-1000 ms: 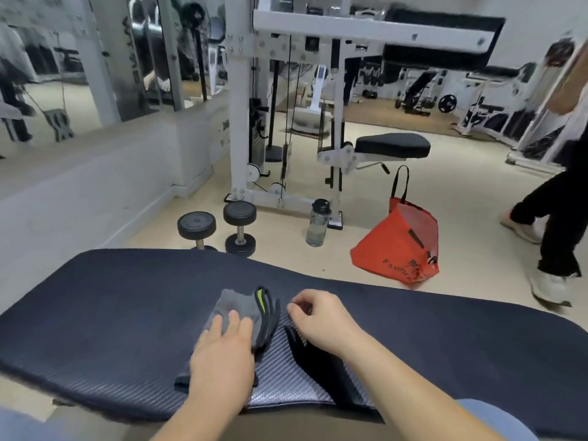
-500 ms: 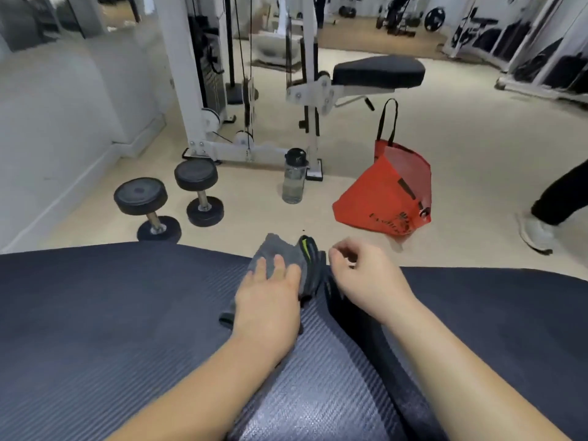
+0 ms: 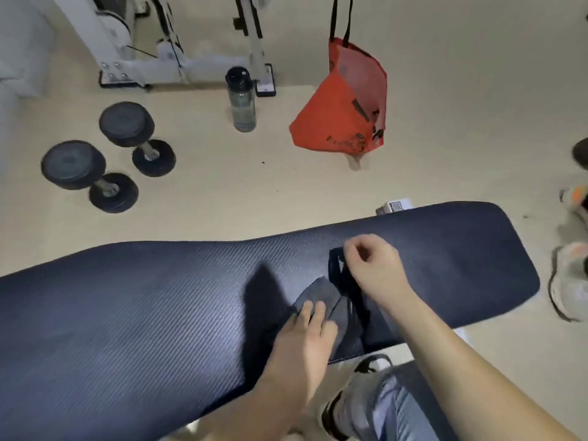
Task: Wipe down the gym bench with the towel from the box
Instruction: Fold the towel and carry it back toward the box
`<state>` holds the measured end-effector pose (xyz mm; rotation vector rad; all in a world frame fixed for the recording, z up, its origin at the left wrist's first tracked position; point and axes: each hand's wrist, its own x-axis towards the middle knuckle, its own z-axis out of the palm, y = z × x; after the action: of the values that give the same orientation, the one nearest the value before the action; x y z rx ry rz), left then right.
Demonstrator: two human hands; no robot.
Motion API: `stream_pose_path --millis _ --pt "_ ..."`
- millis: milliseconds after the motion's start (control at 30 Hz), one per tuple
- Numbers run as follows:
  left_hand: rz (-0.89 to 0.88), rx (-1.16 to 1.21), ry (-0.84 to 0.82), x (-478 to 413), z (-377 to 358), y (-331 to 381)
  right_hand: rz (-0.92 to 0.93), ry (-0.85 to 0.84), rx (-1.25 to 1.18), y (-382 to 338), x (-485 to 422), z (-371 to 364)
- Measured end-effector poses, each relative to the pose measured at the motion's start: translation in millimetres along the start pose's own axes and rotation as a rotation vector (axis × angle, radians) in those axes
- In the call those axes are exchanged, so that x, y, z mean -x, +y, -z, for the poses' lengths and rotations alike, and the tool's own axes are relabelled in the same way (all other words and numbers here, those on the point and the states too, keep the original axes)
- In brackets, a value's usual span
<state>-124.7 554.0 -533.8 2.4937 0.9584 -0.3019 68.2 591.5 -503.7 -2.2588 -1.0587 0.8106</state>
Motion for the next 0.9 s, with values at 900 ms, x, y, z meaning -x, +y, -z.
stream_pose_path --millis 900 --pt "0.036 1.245 -0.773 92.9 399.1 331.4 -0.362 0.073 -1.244 -83.9 333.0 432.8"
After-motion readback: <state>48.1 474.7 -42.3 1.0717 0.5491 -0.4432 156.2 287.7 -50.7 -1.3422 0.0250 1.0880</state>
